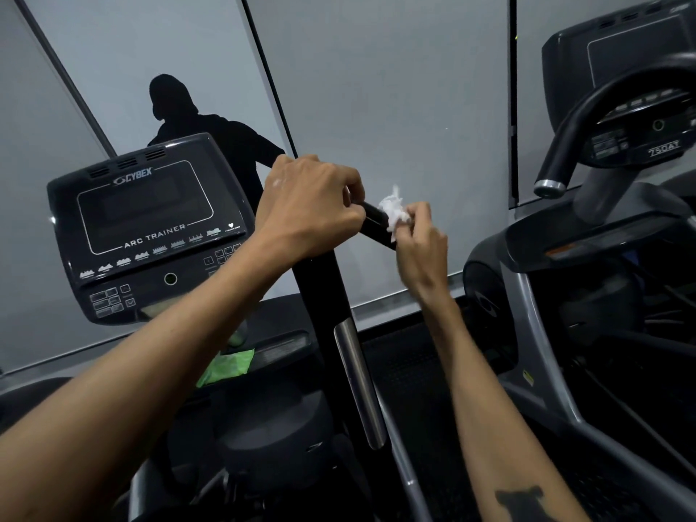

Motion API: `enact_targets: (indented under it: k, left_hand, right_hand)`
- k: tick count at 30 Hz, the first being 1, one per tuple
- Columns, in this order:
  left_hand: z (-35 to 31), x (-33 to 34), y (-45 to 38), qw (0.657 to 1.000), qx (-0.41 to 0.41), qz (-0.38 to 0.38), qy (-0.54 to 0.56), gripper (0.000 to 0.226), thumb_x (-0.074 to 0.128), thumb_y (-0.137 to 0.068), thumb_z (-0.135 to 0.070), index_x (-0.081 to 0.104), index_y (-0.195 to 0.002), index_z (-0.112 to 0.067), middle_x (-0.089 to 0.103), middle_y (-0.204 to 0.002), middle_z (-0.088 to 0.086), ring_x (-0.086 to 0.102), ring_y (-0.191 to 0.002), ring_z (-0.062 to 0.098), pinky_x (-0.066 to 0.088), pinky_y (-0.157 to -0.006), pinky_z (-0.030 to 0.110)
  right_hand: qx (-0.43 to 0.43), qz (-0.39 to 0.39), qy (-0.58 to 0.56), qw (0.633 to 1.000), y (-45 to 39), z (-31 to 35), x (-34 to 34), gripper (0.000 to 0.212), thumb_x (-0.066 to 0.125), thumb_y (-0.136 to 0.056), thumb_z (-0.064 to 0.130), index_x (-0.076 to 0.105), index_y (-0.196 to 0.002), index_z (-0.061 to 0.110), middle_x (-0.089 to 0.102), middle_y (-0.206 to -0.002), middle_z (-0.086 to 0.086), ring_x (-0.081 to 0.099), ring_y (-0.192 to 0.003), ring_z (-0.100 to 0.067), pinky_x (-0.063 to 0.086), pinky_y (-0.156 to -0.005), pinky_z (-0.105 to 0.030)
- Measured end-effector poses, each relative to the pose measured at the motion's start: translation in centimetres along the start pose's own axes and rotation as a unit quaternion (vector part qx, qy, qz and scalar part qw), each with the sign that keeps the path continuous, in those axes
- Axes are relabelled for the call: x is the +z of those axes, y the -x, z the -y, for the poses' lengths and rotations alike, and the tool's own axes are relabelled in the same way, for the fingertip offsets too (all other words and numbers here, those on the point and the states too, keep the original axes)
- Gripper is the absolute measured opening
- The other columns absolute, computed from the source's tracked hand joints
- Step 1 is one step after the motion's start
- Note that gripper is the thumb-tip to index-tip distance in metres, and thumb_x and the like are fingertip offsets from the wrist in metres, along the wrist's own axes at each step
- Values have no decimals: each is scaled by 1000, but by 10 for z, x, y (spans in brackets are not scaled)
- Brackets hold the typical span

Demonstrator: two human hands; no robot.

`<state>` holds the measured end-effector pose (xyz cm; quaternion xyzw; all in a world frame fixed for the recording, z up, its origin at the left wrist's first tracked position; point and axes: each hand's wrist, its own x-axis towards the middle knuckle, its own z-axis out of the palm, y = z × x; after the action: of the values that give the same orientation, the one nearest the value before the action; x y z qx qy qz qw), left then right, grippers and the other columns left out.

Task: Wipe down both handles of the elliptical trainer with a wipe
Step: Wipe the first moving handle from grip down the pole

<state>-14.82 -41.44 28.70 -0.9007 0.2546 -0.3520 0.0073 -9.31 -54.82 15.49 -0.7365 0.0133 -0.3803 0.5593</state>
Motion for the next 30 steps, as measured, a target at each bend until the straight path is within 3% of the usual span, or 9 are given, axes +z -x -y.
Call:
enact_targets:
  k: [3, 6, 9, 12, 16, 21, 25, 27, 30]
  left_hand:
    - [0, 0, 0, 1000, -6, 6, -1, 24, 58, -86, -28, 74, -103, -30, 73, -90, -11, 57, -98, 19, 30, -87, 32]
    - [1, 0, 0, 1000, -5, 3, 4, 25, 57, -85, -30, 75, -103, -30, 73, -89, -12, 58, -98, 18, 34, -91, 35]
    - [2, 1, -1, 1000, -8, -1, 23, 25, 56, -83, -31, 75, -99, -31, 73, -87, -12, 60, -96, 17, 35, -90, 33]
    - [2, 0, -1, 999, -15, 1, 41, 37, 47, -75, -37, 76, -98, -31, 73, -86, -12, 60, -93, 16, 34, -87, 32]
    - [2, -2, 0, 999, -19, -3, 51, 43, 43, -72, -37, 77, -99, -30, 74, -87, -11, 60, -91, 16, 37, -88, 32]
    - [-1, -3, 1, 998, -25, 1, 52, 41, 45, -73, -37, 77, -97, -30, 74, -86, -10, 63, -91, 17, 41, -90, 33]
    - [-1, -4, 1, 998, -29, 1, 57, 39, 45, -73, -36, 77, -95, -30, 74, -83, -9, 64, -87, 17, 44, -93, 36]
    - [-2, -4, 2, 998, -26, 1, 55, 38, 46, -73, -35, 77, -94, -30, 73, -82, -9, 63, -87, 17, 42, -91, 35]
    - [-2, -4, 2, 998, -22, 0, 53, 40, 45, -74, -36, 78, -94, -29, 73, -81, -9, 63, -88, 18, 42, -91, 35]
  right_hand:
    - [96, 121, -133, 979, -38, 4, -2, 7, 58, -88, 25, 57, -87, 19, 59, -82, 1, 53, -81, -21, 39, -66, -33]
    - [170, 139, -329, 918, -40, -9, 0, 14, 58, -81, 24, 58, -93, 17, 58, -91, -10, 53, -82, -24, 38, -67, -35]
    - [273, 86, -532, 797, -10, -21, 5, 25, 37, -106, 17, 59, -113, 6, 71, -105, -17, 71, -85, -31, 60, -68, -40]
    - [340, 31, -683, 646, 15, -22, 18, 36, 29, -109, 11, 61, -114, -3, 76, -96, -23, 76, -80, -35, 65, -75, -40]
    - [417, 6, -721, 553, 32, -3, 35, 35, 29, -107, 10, 62, -105, -1, 75, -90, -23, 73, -91, -34, 57, -80, -37]
    - [431, -10, -706, 562, 26, 11, 40, 35, 37, -101, -3, 57, -129, -2, 62, -131, -23, 60, -125, -37, 50, -92, -39]
    - [423, 59, -675, 602, 25, 26, 29, 28, 40, -103, 0, 66, -95, -9, 69, -99, -24, 66, -107, -36, 48, -102, -39]
    - [420, 62, -650, 631, 23, 28, 25, 22, 44, -100, -7, 63, -89, -2, 68, -92, -19, 66, -106, -31, 47, -106, -39]
    - [420, 54, -622, 659, 20, 38, 29, 32, 38, -94, -20, 55, -85, 5, 67, -85, -14, 64, -82, -23, 51, -95, -33]
